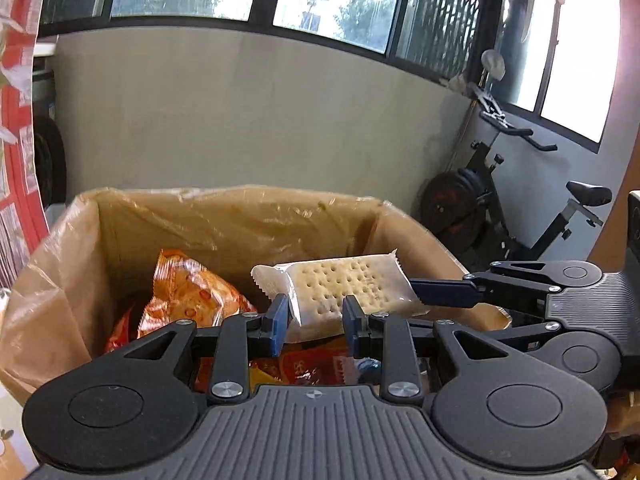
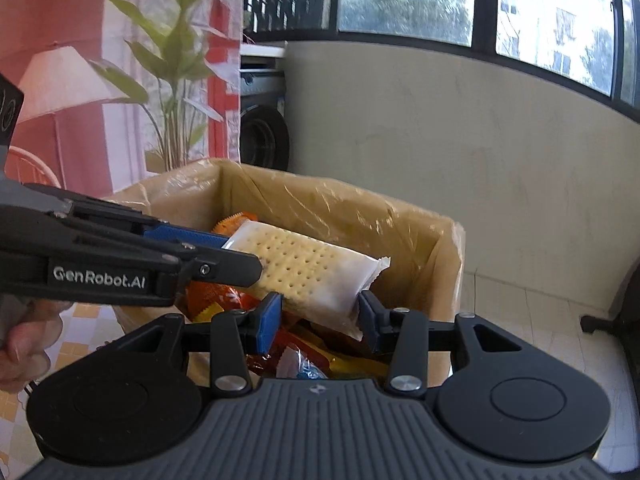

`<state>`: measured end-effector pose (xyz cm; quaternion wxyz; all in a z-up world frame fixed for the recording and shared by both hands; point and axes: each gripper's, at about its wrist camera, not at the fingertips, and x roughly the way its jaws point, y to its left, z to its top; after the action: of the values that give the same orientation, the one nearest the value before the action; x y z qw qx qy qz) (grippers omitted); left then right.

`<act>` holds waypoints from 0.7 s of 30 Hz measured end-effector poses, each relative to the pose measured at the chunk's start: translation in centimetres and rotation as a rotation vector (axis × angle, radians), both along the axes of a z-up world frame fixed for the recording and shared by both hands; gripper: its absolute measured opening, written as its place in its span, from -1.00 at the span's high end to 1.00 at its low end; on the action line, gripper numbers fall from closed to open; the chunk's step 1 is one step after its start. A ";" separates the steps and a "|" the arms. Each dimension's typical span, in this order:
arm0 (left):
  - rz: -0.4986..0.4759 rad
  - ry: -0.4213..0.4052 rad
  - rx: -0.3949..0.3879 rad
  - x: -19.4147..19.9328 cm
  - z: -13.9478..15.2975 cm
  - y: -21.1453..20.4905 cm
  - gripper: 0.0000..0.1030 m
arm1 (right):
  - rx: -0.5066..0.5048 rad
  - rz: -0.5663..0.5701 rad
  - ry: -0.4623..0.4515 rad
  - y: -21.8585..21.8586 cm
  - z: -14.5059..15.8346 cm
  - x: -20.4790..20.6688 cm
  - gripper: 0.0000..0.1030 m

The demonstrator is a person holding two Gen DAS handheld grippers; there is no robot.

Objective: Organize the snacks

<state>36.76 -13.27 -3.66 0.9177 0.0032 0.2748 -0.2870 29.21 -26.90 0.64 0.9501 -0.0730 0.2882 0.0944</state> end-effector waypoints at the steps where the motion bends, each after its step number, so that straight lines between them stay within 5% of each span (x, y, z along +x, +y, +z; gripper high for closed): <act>1: 0.007 0.009 -0.002 0.1 -0.2 0.1 0.36 | 0.003 -0.010 0.010 0.0 -0.1 0.1 0.13; 5: 0.048 0.004 0.021 -0.1 -0.1 0.8 0.03 | 0.005 -0.051 -0.004 -0.2 0.0 -0.4 0.09; 14: 0.103 -0.052 0.021 -2.4 2.8 3.3 -0.58 | 0.066 -0.103 -0.084 -0.1 2.8 -3.6 -0.73; 21: 0.149 -0.134 0.072 -6.8 6.3 5.4 -0.68 | 0.101 -0.163 -0.129 1.1 6.0 -7.4 -0.98</act>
<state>29.99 -7.90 2.67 0.9521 0.0349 0.2226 -0.2069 21.85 -25.85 6.66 0.9736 -0.0071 0.2265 0.0265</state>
